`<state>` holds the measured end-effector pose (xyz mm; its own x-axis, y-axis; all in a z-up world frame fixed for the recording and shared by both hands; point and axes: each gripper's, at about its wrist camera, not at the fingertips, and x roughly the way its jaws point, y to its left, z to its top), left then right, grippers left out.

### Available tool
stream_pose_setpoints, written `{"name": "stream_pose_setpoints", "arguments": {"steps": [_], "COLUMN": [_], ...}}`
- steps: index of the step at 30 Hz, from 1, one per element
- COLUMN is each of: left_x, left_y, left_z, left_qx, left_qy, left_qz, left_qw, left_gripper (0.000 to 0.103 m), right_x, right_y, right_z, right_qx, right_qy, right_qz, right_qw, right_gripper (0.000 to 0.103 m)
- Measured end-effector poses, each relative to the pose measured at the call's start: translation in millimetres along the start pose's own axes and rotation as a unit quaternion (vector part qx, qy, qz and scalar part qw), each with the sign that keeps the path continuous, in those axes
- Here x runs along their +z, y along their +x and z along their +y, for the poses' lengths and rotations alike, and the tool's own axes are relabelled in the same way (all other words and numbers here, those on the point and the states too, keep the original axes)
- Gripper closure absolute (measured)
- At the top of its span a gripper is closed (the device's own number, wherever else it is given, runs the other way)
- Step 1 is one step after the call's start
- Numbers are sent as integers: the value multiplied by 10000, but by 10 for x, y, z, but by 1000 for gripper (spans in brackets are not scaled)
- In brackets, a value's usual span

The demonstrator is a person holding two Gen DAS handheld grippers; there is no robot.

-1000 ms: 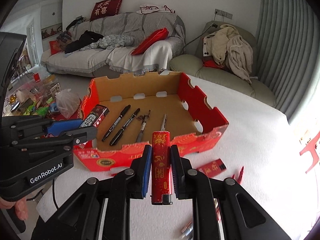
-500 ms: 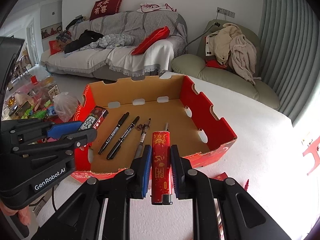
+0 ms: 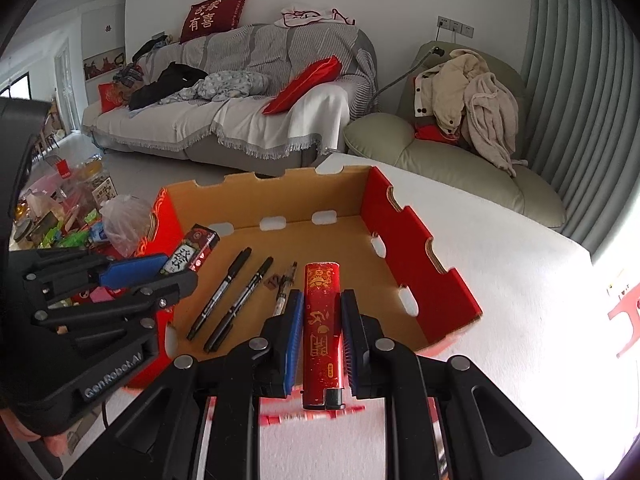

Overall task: Organize rigid objects
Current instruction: 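Open the left tool over the box while the right tool releases its case, then move both open tools back toward the red pens on the table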

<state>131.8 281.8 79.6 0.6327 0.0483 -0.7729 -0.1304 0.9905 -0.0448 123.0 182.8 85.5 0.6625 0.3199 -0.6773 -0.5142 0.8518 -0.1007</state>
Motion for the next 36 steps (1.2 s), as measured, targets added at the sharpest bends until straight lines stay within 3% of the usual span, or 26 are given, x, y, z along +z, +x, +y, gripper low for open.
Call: {"name": "stream_pose_setpoints", "arguments": {"steps": [11, 12, 14, 16, 21, 29, 36], "left_x": [56, 44, 25, -2, -69, -353, -826], "left_y": [334, 364, 389, 387, 262, -201, -365], "left_z": [23, 35, 46, 55, 3, -431, -1116], "left_qx": [3, 28, 53, 93, 3, -516, -1186], "left_qy": [34, 19, -1, -18, 72, 791, 1734], "left_qz": [324, 376, 396, 393, 306, 12, 151], "left_qw": [9995, 9993, 9992, 9992, 9995, 9955, 9776], "left_gripper": [76, 73, 57, 50, 50, 50, 50], "right_x": [67, 62, 47, 32, -47, -493, -1244], "right_y": [385, 407, 433, 439, 333, -257, -657], "right_z": [-45, -41, -33, -41, -103, -394, -883], "right_qx": [114, 149, 157, 145, 99, -91, -492], "right_qy": [33, 13, -22, -1, 144, 606, 1353], "right_qz": [348, 383, 404, 407, 355, 151, 419], "right_qw": [9993, 9992, 9991, 9991, 9992, 9980, 9887], "right_gripper": [83, 83, 83, 83, 83, 83, 83]}}
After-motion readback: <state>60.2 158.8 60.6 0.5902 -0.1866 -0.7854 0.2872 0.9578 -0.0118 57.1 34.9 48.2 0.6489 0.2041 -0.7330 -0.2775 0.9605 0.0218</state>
